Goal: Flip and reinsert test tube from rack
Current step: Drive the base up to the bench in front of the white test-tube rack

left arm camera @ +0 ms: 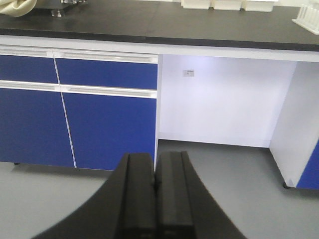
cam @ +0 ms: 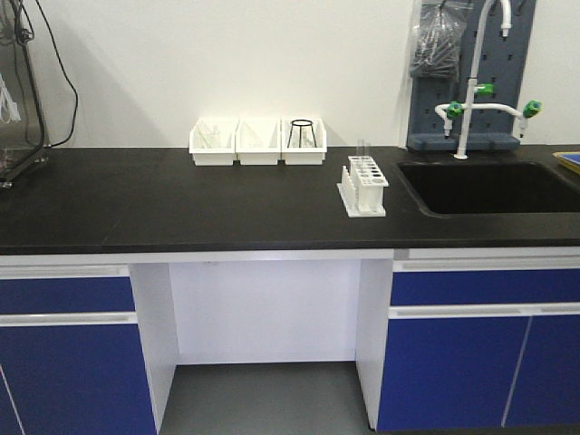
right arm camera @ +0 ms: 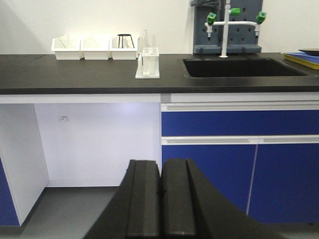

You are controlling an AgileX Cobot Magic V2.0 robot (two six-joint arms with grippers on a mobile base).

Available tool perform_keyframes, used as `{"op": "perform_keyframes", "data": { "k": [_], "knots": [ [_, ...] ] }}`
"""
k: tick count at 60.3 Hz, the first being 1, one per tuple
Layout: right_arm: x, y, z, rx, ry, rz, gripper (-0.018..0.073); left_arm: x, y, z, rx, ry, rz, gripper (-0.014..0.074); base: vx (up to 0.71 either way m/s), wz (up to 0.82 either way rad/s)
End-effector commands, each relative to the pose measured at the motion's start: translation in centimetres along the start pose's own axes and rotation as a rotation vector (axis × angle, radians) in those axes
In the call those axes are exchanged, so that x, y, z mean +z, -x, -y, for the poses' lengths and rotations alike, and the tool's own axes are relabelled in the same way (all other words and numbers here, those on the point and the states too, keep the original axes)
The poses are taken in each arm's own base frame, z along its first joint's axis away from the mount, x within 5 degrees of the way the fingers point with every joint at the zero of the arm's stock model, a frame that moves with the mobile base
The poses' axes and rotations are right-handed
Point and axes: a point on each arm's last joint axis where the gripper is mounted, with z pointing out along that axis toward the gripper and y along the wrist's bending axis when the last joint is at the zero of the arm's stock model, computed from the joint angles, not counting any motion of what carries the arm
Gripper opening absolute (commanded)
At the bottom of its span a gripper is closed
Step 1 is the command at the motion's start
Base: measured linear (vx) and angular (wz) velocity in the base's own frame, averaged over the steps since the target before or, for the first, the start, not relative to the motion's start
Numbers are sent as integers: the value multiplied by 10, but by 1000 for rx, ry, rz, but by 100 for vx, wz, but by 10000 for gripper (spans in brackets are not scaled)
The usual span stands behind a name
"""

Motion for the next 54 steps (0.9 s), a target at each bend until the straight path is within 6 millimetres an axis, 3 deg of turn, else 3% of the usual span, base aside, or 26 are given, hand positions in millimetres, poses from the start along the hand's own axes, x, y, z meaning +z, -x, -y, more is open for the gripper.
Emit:
{"op": "perform_keyframes", "data": {
  "k": [1,54],
  "knots": [
    [-1,8,0,-3,0,93,-8,0,7,2,-3,-20,86,-6,36,13],
    [-1,8,0,-3,0,93,-8,0,7,2,-3,-20,86,-6,45,3]
  ]
}}
